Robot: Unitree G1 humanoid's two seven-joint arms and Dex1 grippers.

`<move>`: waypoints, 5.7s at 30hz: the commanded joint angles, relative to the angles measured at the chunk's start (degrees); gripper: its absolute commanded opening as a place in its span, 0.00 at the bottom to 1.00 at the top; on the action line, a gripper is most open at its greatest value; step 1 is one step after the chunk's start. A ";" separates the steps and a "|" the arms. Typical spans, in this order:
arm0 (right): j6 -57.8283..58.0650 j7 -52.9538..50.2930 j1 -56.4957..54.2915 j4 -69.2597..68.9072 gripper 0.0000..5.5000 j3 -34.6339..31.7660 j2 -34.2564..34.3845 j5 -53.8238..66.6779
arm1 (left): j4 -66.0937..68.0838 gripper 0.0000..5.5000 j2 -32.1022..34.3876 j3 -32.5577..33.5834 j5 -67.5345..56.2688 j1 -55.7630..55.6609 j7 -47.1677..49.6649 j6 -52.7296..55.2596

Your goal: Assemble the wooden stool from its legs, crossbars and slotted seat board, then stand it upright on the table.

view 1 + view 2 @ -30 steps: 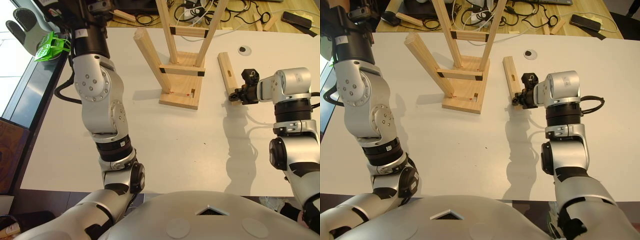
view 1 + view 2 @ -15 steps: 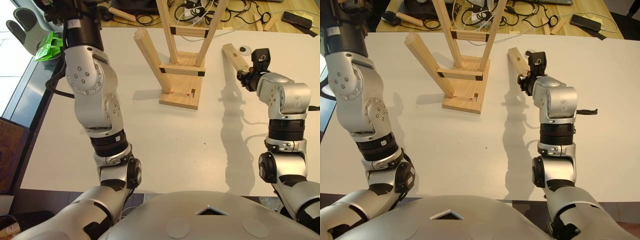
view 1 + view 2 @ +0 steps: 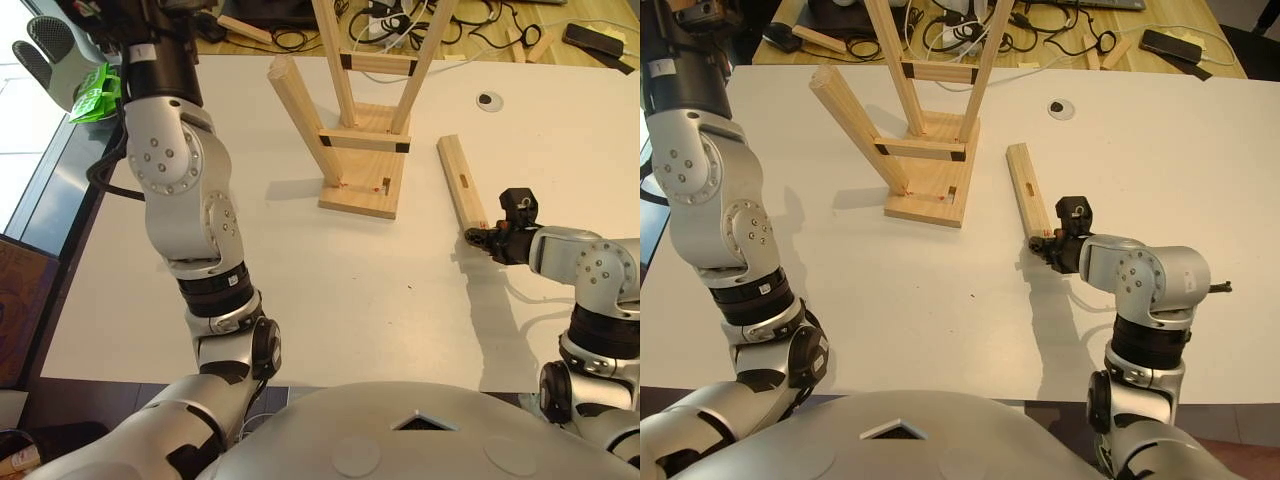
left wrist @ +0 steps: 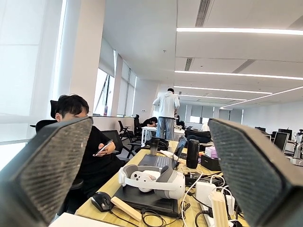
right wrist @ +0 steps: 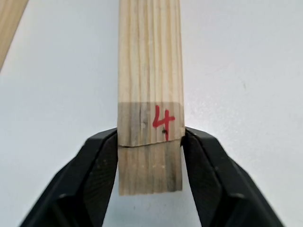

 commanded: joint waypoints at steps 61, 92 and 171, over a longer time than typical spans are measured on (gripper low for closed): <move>-58.25 8.34 -27.51 5.73 0.37 6.10 2.03 -13.79 | 6.42 0.82 3.09 8.43 -29.52 -13.11 -12.02 11.30; -50.98 25.28 -28.97 -5.12 0.37 14.36 4.33 -2.37 | -2.72 0.63 5.03 0.38 -54.34 -9.01 -12.61 25.36; -21.77 22.57 -43.39 10.24 0.64 1.70 -6.92 56.94 | -3.92 0.18 40.54 -6.80 -64.64 -12.07 -55.52 50.61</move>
